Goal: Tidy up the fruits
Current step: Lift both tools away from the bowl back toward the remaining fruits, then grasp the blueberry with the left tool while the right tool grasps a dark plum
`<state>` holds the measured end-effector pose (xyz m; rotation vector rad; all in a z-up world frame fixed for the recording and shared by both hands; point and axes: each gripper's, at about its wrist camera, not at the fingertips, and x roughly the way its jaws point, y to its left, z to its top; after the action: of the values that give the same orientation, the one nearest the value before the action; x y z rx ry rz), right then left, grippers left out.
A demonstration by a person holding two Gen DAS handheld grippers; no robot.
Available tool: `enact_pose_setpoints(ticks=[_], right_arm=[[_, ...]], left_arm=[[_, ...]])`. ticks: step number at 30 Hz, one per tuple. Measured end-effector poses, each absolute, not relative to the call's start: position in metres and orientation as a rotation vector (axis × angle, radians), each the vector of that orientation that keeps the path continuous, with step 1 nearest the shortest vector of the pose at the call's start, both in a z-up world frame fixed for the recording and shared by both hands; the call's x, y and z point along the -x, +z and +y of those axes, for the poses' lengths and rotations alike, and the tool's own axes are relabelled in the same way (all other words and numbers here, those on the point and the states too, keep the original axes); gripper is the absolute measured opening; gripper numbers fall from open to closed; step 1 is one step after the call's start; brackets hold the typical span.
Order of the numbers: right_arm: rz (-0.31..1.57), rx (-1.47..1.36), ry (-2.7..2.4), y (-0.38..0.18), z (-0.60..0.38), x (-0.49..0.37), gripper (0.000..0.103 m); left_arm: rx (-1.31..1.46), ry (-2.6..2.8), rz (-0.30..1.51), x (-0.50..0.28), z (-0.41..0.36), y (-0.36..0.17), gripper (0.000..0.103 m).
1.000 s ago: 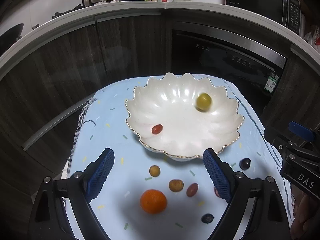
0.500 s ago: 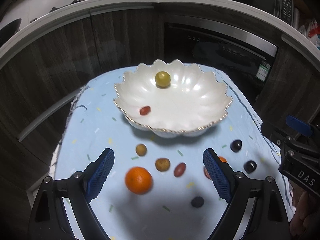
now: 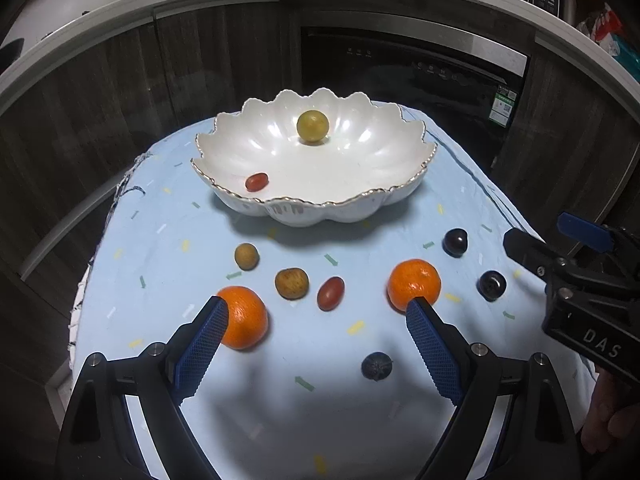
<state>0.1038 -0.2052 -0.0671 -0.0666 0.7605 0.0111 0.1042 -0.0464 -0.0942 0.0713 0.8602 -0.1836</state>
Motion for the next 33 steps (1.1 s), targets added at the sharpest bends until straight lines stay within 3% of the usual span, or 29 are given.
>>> enact_pose_setpoints(ticks=[14, 18, 23, 28, 30, 33], right_arm=[[0.747, 0.075, -0.005, -0.093, -0.214, -0.096, 0.077], [0.752, 0.071, -0.015, -0.100, -0.217, -0.095, 0.077], [0.765, 0.055, -0.008, -0.106, -0.219, -0.095, 0.077], [0.767, 0.050, 0.003, -0.109, -0.218, -0.095, 0.077], [0.769, 0.048, 0.006, -0.110, -0.219, -0.096, 0.077], [0.772, 0.043, 0.009, -0.112, -0.219, -0.096, 0.077]], left_arm=[[-0.117, -0.211, 0.827, -0.093, -0.057, -0.109, 0.087], [-0.122, -0.225, 0.834, -0.090, -0.060, -0.117, 0.077], [-0.141, -0.239, 0.828, -0.086, -0.064, -0.122, 0.075], [-0.151, -0.262, 0.840, -0.082, -0.069, -0.128, 0.068], [-0.152, -0.271, 0.847, -0.081, -0.070, -0.130, 0.060], [-0.168, -0.282, 0.857, -0.080, -0.075, -0.134, 0.059]])
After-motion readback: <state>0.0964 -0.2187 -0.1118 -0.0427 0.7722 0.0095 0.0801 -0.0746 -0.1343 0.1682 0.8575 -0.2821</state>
